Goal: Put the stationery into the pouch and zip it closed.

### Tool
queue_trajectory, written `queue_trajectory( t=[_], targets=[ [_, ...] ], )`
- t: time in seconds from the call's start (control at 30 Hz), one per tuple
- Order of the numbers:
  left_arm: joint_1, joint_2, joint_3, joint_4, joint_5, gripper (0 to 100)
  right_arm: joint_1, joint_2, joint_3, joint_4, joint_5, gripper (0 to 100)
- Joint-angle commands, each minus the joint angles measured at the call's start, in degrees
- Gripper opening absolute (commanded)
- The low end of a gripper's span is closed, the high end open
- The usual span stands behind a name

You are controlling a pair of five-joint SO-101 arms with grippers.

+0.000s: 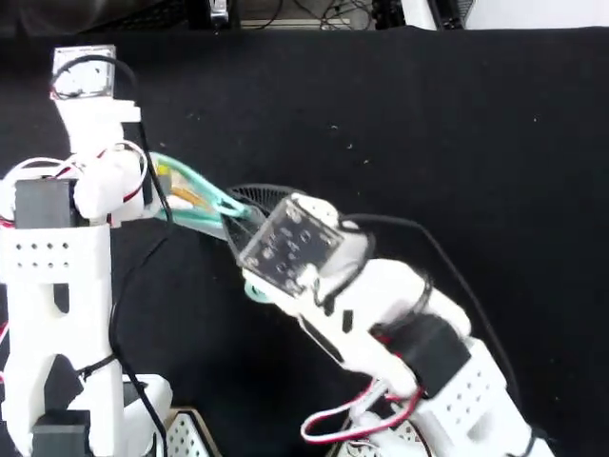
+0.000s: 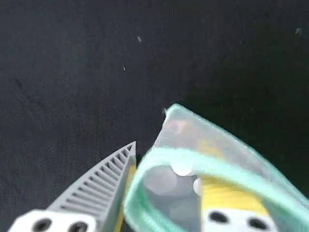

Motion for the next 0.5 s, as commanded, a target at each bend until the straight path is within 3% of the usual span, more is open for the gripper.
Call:
queue_trajectory(
  t=[0.0, 0.27, 0.37, 0.47],
  targets=[
    [-2.07, -3.16, -4.97, -0.53, 0.88, 26, -0.97, 3.91, -7.96, -1.05, 0.09, 1.2],
    [-13.67, -16.53, -8.04, -0.44, 0.88, 26, -0.97, 7.78, -11.3, -1.05, 0.0, 1.2],
    [-17.63, -22.59, -4.62, 0.44, 0.7, 26, -0.97, 8.13, -13.49, -1.05, 0.0, 1.2],
    [-17.1, -27.52, 3.21, 0.09, -0.7, 26, -0.97, 10.24, -17.27, 0.88, 0.0, 1.2]
  ],
)
